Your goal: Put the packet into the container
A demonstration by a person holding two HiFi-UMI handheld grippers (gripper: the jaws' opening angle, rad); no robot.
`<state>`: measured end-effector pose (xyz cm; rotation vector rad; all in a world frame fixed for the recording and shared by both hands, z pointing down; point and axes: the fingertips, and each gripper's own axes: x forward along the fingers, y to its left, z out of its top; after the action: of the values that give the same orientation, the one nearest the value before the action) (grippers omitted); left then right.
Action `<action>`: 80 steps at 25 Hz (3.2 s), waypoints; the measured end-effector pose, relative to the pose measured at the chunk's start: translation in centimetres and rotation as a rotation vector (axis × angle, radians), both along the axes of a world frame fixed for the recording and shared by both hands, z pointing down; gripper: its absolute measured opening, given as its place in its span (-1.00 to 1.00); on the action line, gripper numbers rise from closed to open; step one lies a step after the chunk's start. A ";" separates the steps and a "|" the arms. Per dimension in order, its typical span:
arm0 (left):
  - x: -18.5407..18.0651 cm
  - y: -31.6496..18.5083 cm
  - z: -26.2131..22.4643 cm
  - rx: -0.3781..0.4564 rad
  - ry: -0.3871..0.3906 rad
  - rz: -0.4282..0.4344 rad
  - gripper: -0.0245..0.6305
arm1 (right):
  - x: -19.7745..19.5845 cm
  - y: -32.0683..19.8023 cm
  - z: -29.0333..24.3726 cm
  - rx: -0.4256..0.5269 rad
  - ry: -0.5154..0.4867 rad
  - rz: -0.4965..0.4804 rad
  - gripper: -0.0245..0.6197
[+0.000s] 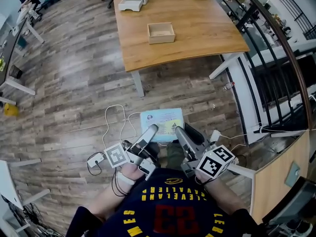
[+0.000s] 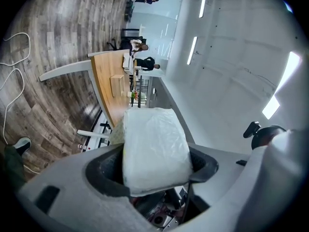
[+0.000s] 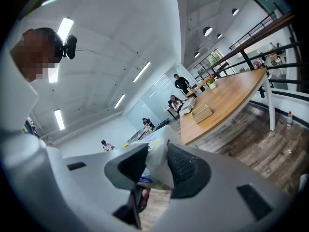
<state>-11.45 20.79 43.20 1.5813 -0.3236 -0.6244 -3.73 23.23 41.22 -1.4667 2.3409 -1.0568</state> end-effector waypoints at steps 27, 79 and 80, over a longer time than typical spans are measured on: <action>9.1 -13.9 4.1 0.064 -0.265 -0.236 0.23 | 14.6 -16.6 0.1 0.011 -0.177 -0.075 -0.77; 10.2 -50.1 8.3 0.483 -0.994 -0.017 -0.45 | 14.3 -51.7 8.7 -0.073 0.168 -0.128 -0.74; 10.3 -50.4 8.5 0.482 -1.004 -0.022 -0.45 | 14.4 -52.1 9.0 -0.075 0.171 -0.139 -0.74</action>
<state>-1.12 -29.56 51.73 2.2810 -0.9834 0.1550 10.65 -28.83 50.27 -1.4943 2.5811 -1.1033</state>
